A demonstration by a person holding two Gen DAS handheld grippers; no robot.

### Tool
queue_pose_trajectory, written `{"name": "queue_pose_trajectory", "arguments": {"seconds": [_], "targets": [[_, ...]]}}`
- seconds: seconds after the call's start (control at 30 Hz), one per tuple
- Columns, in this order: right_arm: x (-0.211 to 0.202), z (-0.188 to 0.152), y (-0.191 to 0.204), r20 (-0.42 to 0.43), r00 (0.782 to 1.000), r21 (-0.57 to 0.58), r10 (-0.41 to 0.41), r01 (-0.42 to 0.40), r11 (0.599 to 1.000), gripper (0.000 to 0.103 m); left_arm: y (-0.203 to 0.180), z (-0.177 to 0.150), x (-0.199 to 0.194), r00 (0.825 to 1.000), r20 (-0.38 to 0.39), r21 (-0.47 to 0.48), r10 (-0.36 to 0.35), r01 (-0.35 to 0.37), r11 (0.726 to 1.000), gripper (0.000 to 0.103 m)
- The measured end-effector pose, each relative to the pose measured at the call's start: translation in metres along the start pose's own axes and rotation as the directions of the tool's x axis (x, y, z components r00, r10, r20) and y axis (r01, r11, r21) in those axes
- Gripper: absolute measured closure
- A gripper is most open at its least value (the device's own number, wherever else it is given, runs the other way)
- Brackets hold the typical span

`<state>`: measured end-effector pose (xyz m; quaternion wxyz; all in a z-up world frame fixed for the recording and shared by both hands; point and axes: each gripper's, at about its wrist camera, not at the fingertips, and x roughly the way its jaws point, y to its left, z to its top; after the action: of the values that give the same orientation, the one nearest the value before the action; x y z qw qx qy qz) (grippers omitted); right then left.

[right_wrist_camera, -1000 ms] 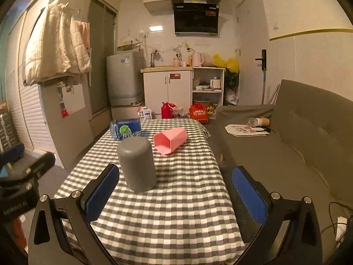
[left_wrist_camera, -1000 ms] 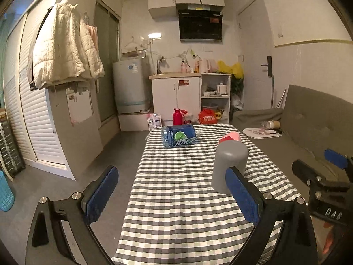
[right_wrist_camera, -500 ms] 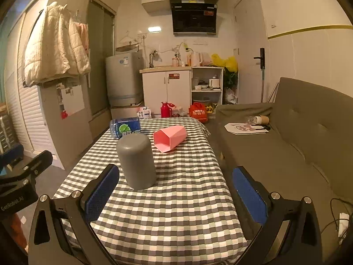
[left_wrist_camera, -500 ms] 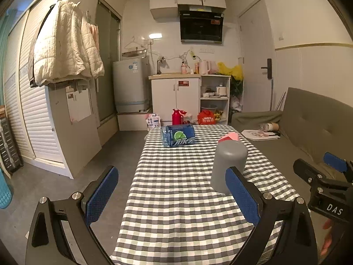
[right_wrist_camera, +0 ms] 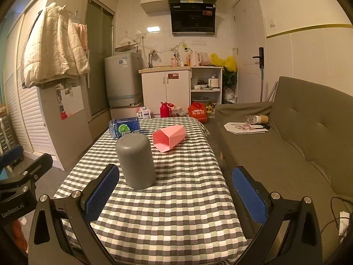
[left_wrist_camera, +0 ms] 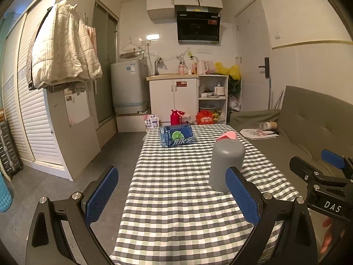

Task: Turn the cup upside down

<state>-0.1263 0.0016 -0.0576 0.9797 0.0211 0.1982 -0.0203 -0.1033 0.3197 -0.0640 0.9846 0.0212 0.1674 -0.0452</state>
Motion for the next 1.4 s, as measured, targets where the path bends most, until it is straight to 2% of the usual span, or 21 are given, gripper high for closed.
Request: {"name": "queue_pose_trajectory", "arguments": {"seconds": [0.67,1.4], "targets": [[0.004,-0.001,0.005,-0.022,1.0,-0.034,-0.008,0.007,0.999,0.0,0.01,-0.002,0.005,0.999,-0.026,-0.033,0.021,-0.022,0.999,0.003],[0.005,-0.003,0.004,-0.029,0.999,-0.034,-0.014,0.013,0.999,0.0,0.008,-0.004,0.006,0.999,-0.032,-0.024,0.019,-0.019,1.0,0.003]]}}
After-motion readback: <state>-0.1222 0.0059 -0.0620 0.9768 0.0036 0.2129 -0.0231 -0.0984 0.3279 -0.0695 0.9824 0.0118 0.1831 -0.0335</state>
